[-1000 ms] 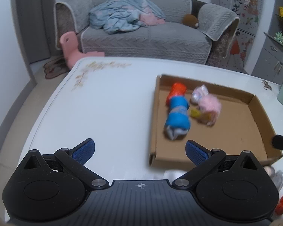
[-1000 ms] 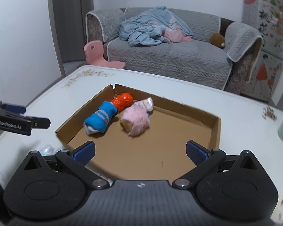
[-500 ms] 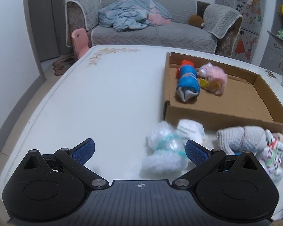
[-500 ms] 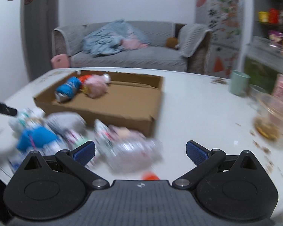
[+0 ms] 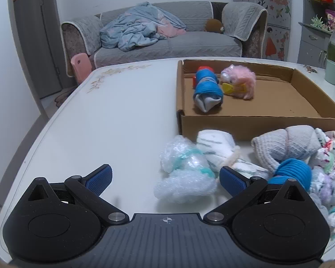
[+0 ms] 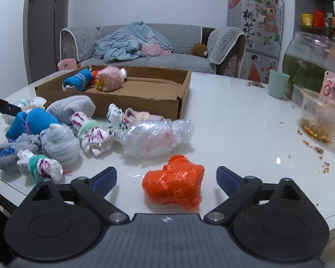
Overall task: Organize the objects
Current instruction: 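Grasp bubble-wrap bundle with left tool while right tool grasps orange plastic bundle, then place bubble-wrap and orange bundles into the tray and open both tools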
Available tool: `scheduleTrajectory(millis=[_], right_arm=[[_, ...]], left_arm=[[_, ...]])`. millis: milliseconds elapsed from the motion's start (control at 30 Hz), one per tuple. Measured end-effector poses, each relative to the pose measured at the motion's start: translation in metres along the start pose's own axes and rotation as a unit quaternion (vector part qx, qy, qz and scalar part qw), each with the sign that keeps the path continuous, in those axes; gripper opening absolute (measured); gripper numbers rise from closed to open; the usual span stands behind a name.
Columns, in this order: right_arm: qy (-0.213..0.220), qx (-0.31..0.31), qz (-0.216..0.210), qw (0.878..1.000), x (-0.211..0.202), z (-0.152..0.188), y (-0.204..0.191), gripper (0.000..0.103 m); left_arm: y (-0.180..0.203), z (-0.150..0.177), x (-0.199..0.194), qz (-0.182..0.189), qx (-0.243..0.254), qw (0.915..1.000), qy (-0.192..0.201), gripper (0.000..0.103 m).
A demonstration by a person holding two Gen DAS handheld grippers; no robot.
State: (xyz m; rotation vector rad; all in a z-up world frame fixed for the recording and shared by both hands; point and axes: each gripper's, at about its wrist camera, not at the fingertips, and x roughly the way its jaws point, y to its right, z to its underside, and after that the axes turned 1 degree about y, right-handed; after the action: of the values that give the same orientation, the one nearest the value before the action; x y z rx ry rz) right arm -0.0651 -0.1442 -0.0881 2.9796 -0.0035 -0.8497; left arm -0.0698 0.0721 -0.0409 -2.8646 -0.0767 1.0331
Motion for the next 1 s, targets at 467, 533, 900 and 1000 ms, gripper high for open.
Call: scheduleTrajectory(millis=[467,533,900,1000], right_arm=[[0.007,0.009,-0.002,1.000,-0.007,0.016,0.006,0.053],[0.008,0.011,-0.004,1.000,-0.008,0.016,0.008,0.050],[0.014,0.006,-0.003,1.000,-0.016,0.015,0.014,0.048],[0.020,0.002,-0.002,1.000,-0.019,0.012,0.016,0.048]], left_arm=[[-0.002,-0.001,0.022,0.010,0.018,0.9998,-0.006,0.096],[-0.004,-0.001,0.024,0.019,0.014,0.9997,-0.009,0.091],[-0.007,-0.001,0.015,0.064,0.005,0.9980,-0.003,0.058],[-0.011,-0.002,0.010,0.059,0.000,0.9983,0.000,0.057]])
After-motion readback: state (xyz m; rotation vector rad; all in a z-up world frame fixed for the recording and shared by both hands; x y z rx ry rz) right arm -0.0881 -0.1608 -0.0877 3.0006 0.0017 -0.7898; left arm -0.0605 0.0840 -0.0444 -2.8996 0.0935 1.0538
